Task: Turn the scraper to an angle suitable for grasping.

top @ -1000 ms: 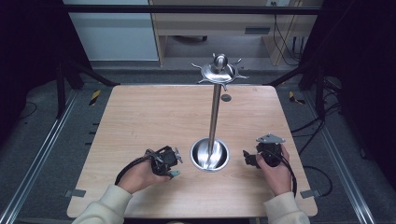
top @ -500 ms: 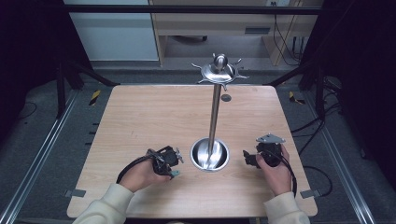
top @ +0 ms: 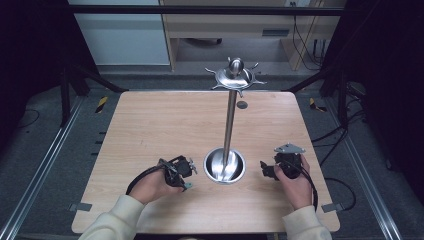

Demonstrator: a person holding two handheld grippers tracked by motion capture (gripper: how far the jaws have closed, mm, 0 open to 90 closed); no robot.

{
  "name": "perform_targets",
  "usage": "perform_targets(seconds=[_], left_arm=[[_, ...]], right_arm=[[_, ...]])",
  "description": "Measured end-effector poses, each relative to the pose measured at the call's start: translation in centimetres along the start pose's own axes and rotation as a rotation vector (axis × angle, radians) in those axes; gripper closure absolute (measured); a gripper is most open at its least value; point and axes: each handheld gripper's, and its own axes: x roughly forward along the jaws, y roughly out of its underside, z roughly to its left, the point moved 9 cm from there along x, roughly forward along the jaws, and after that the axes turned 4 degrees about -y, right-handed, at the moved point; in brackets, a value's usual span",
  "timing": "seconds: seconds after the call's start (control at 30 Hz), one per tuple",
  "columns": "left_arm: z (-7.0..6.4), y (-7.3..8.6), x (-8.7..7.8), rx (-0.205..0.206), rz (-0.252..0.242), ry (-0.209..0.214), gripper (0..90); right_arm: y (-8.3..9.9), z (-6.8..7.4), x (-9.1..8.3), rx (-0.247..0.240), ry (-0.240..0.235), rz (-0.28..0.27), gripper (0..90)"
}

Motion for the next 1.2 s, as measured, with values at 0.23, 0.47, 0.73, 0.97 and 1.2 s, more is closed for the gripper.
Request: perform_targets(seconds=[0.23, 0.47, 0.73, 0.97, 1.2], left_arm=[[0.1, 0.0, -0.2, -0.009, -0.008, -0.015, 73.7], [0.4, 0.2, -1.7, -0.042, -0.075, -0.023, 73.9], [0.8, 0.2, -4.1, -0.083, -0.150, -0.043, 74.1], [1.3, -0.3, -6.2, -0.106, -0.213, -0.063, 74.2], [2.0, -1.4, -8.8, -0.123, -0.287, -0.098, 74.2]], right_arm=[[0.0, 0.0, 0.0, 0.000, 0.001, -0.001, 11.6], [0.0, 0.1, 0.0, 0.001, -0.002, 0.002, 11.6], [0.0, 0.1, 0.1, -0.002, -0.001, 0.001, 11.6], [0.0, 0.1, 0.1, -0.005, -0.002, 0.002, 11.6], [-0.3, 0.4, 0.0, -0.011, -0.015, -0.017, 11.6]])
